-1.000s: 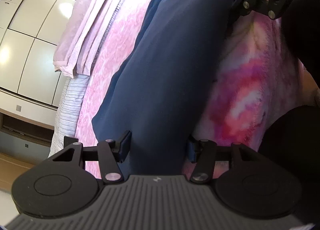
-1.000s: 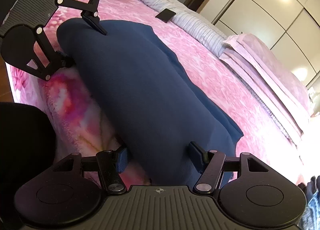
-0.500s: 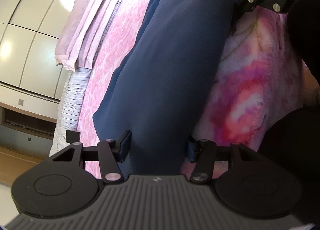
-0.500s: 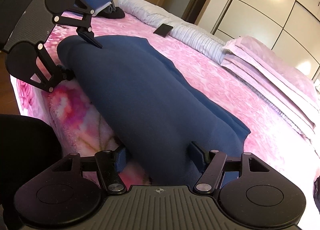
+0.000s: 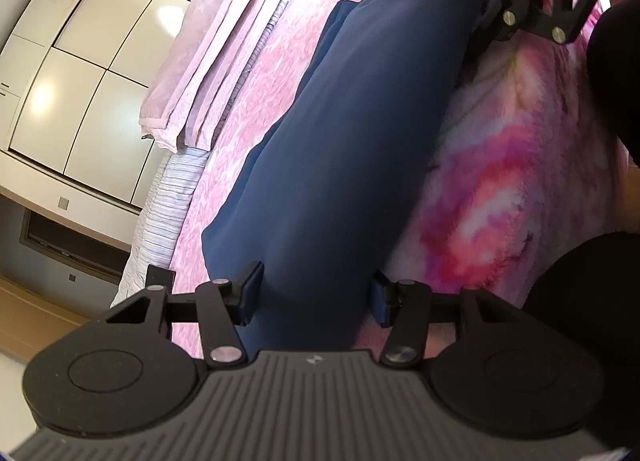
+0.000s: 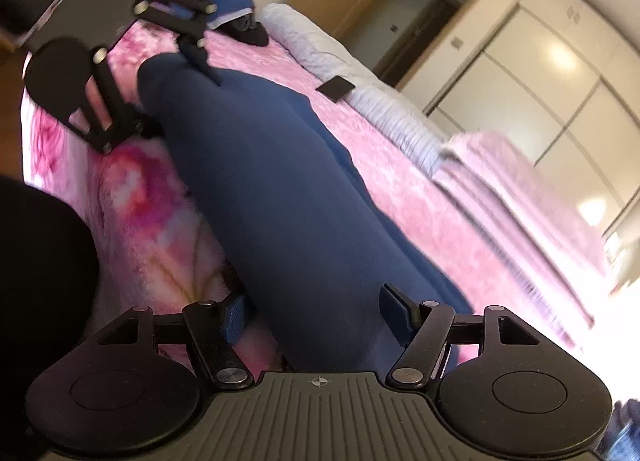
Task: Fold clothes
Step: 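Carry the lifted shirt with both grippers toward the folded jeans stack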
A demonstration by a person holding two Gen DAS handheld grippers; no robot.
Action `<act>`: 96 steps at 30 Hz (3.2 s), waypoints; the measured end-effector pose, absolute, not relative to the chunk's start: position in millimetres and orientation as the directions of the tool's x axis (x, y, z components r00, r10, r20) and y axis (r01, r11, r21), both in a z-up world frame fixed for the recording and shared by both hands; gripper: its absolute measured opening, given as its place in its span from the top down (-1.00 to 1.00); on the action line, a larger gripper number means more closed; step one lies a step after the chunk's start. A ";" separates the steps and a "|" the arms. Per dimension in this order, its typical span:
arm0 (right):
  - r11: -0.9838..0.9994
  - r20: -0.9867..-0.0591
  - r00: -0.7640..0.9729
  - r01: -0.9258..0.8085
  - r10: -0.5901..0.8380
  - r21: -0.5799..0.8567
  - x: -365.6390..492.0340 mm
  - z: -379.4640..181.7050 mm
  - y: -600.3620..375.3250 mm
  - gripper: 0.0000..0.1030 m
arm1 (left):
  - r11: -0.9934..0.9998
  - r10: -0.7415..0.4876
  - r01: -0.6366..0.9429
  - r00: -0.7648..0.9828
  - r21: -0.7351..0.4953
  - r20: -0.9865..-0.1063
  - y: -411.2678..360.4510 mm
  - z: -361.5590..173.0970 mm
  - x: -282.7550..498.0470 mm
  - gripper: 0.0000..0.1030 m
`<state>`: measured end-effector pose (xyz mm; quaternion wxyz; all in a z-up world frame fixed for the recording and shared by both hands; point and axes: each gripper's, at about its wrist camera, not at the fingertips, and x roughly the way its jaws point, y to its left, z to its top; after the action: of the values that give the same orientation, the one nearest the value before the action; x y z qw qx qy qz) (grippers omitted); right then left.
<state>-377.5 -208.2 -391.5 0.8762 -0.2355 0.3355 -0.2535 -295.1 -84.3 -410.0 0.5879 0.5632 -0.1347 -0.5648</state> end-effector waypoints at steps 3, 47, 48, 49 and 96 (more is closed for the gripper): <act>0.712 -0.438 0.630 0.277 -0.641 -0.645 -373.5 -397.3 -199.1 -0.30 | -0.276 -0.829 0.488 0.315 0.828 -0.462 -79.2 -412.5 -296.9 0.06; 0.824 -0.723 0.414 0.143 -0.553 -0.548 -392.7 -149.0 -283.5 0.62 | -0.627 -0.671 0.462 0.087 0.627 -0.736 -186.6 -166.1 -323.0 0.41; 0.813 -0.718 0.397 0.160 -0.573 -0.560 -400.4 -132.2 -287.2 0.62 | -0.633 -0.679 0.455 0.064 0.627 -0.732 -193.7 -152.5 -331.6 0.41; 0.801 -0.712 0.378 0.176 -0.592 -0.572 -408.1 -115.5 -290.9 0.62 | -0.637 -0.686 0.448 0.042 0.628 -0.726 -200.8 -139.8 -340.6 0.41; 0.631 -0.611 0.198 0.407 -0.767 -0.660 -958.9 -164.3 -624.2 0.55 | -0.563 -0.825 0.146 -0.161 0.814 -0.542 -632.5 -236.4 -854.5 0.37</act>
<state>-958.9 -624.2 -164.3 0.7528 -0.1804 0.4989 -0.3897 -854.5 -632.5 -236.4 0.3489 0.5459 -0.3111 -0.6954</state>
